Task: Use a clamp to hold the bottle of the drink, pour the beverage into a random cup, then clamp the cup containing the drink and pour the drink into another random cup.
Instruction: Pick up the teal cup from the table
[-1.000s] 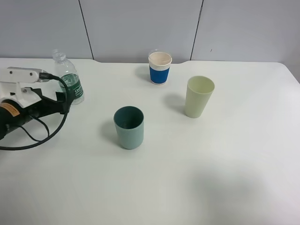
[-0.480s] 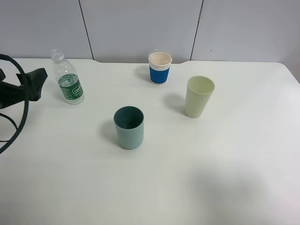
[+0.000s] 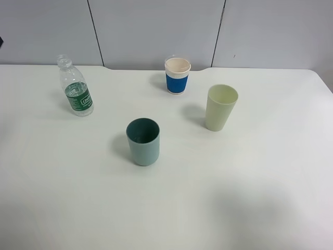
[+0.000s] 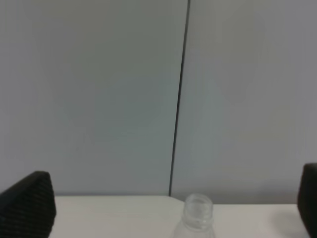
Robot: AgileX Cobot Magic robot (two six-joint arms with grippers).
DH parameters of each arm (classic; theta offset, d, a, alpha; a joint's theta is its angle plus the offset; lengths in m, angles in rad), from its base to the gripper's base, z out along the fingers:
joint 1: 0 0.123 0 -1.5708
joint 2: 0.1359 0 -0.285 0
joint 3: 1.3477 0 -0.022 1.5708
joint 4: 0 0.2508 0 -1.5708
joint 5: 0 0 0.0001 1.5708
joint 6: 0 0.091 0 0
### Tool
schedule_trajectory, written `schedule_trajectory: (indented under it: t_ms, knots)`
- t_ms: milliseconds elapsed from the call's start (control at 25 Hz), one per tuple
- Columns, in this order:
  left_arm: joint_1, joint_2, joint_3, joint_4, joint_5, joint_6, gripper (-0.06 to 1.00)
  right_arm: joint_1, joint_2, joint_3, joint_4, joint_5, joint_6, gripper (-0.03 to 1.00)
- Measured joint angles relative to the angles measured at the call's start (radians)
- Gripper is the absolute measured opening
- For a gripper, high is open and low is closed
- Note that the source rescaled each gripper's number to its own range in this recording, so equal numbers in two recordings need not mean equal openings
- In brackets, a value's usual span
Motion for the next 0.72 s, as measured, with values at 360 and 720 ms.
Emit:
schedule_trajectory:
  t_ms: [360,720]
  knots:
    - [0.0,-0.29,-0.235,0.0,0.572,0.119,0.99,0.0,0.0,0.0,0.0,0.0,0.0,0.77]
    - [0.0,-0.472,-0.408,0.063,1.146,0.108,0.99,0.0,0.0,0.0,0.0,0.0,0.0,0.77]
